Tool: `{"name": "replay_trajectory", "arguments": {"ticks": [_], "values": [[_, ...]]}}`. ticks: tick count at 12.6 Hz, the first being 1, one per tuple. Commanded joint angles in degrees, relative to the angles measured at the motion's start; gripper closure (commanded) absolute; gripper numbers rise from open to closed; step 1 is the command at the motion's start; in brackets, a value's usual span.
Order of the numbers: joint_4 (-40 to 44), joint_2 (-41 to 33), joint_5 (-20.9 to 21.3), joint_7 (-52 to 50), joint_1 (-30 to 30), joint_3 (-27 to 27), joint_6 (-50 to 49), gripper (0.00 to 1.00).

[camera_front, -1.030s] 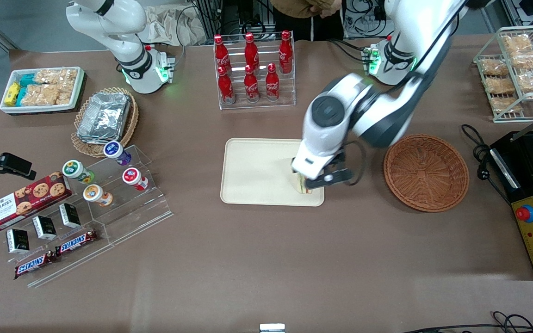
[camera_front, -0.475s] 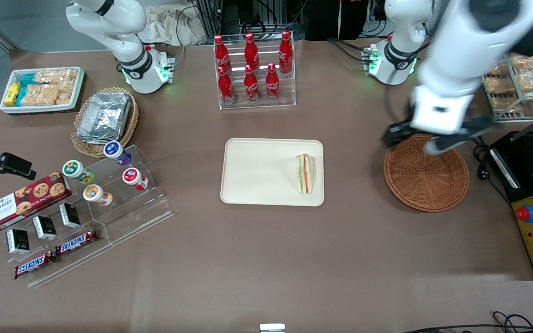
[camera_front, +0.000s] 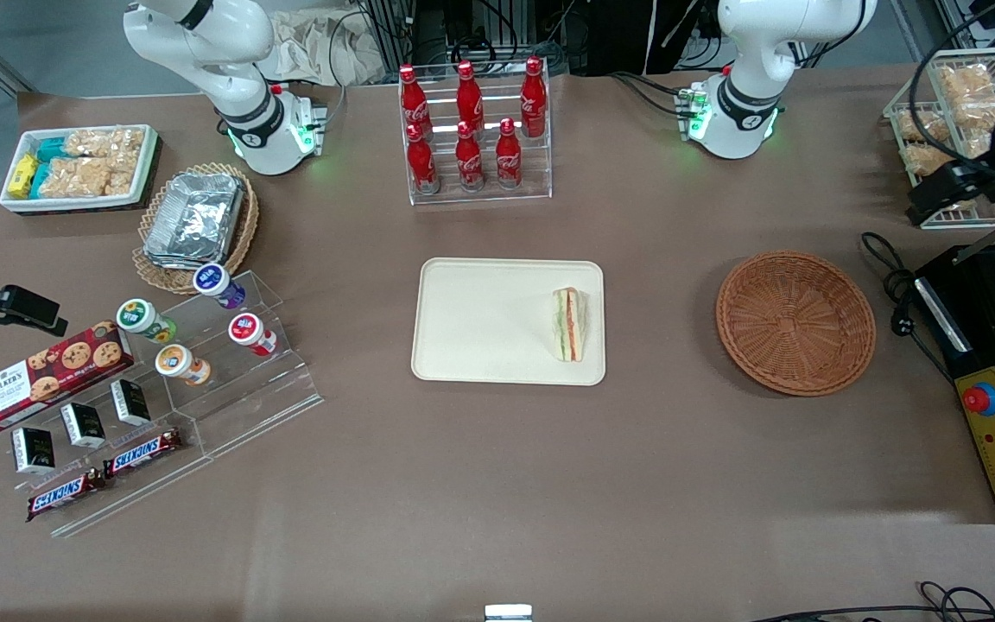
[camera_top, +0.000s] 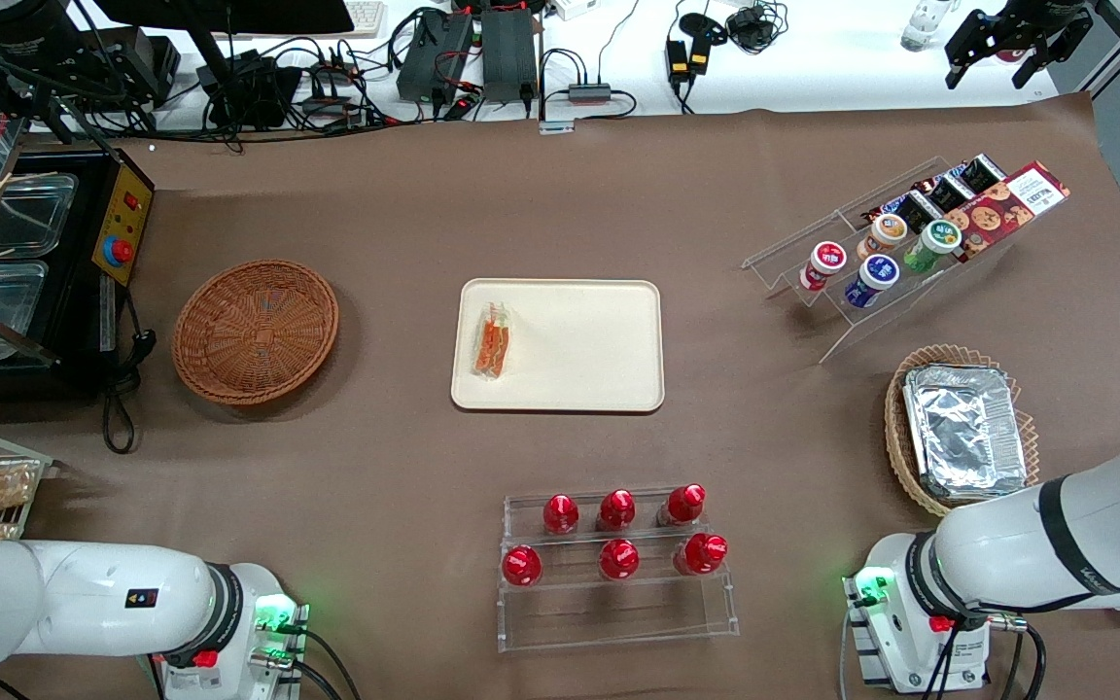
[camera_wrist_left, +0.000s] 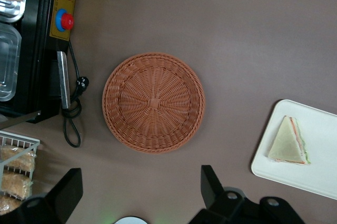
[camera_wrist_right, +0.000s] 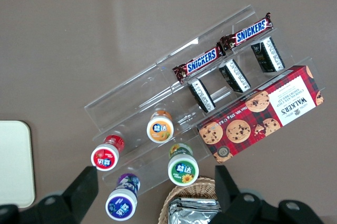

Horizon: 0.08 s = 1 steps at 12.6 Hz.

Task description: Place sandwich from basket to tray

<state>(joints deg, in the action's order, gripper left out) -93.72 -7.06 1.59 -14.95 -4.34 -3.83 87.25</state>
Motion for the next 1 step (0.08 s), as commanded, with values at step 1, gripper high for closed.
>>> {"name": "replay_trajectory", "arguments": {"ticks": [1], "values": [[2.67, 2.48, 0.09, 0.27, -0.67, 0.32, -0.32, 0.0]]}}
